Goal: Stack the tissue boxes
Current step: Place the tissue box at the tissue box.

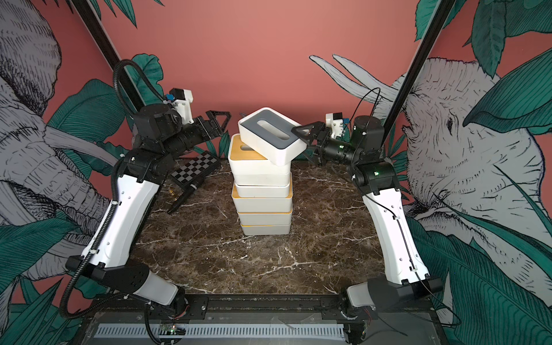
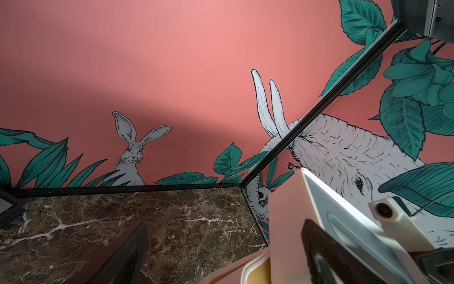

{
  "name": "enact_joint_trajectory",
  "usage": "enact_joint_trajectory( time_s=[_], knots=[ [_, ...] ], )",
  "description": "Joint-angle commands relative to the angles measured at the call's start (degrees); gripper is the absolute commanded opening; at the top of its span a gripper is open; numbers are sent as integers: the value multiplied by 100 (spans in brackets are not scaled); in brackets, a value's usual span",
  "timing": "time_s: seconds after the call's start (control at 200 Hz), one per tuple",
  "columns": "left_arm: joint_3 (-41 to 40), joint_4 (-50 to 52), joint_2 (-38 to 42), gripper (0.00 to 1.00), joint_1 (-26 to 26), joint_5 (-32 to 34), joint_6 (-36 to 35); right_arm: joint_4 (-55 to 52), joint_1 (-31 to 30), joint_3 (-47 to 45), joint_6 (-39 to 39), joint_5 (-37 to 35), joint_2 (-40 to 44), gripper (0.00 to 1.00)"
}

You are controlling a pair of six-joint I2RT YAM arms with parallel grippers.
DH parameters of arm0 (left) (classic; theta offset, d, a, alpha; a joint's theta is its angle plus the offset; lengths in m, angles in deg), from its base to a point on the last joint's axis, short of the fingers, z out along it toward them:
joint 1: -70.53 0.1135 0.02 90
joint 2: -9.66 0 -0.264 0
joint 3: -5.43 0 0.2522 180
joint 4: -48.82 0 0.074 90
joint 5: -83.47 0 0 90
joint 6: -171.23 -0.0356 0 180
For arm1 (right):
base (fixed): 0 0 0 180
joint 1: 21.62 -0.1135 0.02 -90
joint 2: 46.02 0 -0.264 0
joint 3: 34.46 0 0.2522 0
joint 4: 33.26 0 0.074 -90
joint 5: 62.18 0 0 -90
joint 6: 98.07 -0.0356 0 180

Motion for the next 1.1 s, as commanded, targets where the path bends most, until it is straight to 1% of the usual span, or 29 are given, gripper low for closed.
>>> enact_joint_trajectory(
  time_s=[0.0,0.18,0.31,0.365,0.535,0.55,0.595,0.695,0.77,0.89,0.93,1.005,1.095],
  knots=[
    [160,-137,3,98,24,-191,-1,165,37,202,294,-73,152,85],
    [86,-114,16,98,26,-276,-64,-133,45,340,543,-249,123,89],
    [73,-105,29,98,29,-270,-100,-389,81,332,769,-507,209,92],
    [76,-114,20,98,26,-294,-84,-384,82,323,780,-495,222,94],
    [64,-132,7,98,30,-296,-73,-379,91,318,804,-465,171,94],
    [62,-132,11,98,26,-297,-71,-407,90,323,829,-479,174,94],
    [60,-136,7,98,32,-292,-67,-554,91,386,974,-578,197,99],
    [64,-106,3,98,25,-296,-104,-891,82,564,1391,-908,368,99],
    [79,-80,-19,98,28,-337,-173,-1016,89,662,1536,-957,446,97],
    [293,130,-106,95,26,-458,-329,-1478,87,796,1859,-1373,631,93],
    [379,237,-134,94,32,-493,-368,-1573,83,802,1947,-1470,702,91],
    [567,501,-222,88,34,-595,-397,-1602,90,643,1997,-1606,909,76],
    [662,678,-274,78,34,-757,-470,-1510,86,391,2024,-1687,1124,53]
  ],
)
